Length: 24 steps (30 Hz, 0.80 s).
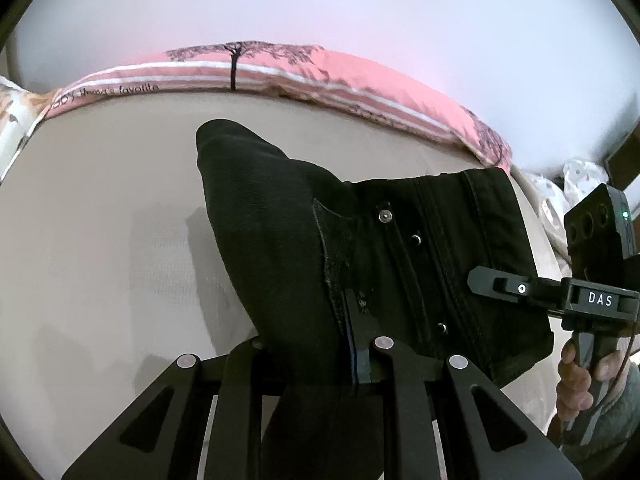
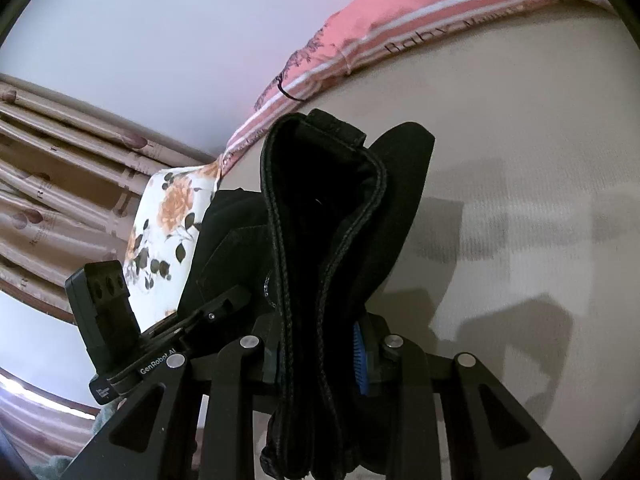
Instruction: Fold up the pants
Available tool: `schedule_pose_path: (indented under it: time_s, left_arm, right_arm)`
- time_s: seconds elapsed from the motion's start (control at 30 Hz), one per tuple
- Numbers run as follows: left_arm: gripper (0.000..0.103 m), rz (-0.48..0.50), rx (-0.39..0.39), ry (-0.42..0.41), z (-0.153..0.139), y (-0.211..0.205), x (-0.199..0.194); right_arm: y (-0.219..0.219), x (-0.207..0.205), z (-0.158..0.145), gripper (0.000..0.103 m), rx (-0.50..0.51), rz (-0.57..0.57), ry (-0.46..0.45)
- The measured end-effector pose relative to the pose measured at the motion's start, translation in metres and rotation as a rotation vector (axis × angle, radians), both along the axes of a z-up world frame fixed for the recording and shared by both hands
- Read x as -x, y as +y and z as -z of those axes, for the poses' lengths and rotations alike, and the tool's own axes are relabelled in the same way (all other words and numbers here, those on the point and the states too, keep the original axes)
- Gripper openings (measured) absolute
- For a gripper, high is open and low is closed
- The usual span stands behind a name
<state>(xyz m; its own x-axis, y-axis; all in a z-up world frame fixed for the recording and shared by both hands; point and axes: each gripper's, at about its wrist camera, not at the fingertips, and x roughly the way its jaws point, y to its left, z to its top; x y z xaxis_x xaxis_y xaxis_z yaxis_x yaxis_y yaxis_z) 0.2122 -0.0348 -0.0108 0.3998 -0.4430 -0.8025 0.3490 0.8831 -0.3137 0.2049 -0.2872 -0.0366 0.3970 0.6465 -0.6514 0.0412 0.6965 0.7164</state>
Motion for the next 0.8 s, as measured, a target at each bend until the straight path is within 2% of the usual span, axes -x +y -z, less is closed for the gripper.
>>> schedule_pose_path:
  time_s: [0.4, 0.6, 0.7, 0.8]
  left_arm:
    - [0.018, -0.017, 0.004, -0.01, 0.002, -0.005, -0.06]
    - [0.018, -0.01, -0.016, -0.011, 0.016, -0.009, -0.073]
    - [0.018, 0.008, -0.063, -0.024, 0.028, -0.01, -0.074]
    - [0.019, 0.009, -0.052, -0.01, 0.038, -0.004, -0.077]
  right_arm:
    - [-0.003, -0.05, 0.011, 0.024, 0.015, 0.019, -0.003]
    - [-0.009, -0.061, 0.025, 0.024, 0.025, 0.029, 0.011]
    - [-0.016, -0.059, 0.039, 0.024, 0.039, 0.046, 0.034]
    - [-0.024, -0.058, 0.048, 0.025, 0.022, 0.064, 0.045]
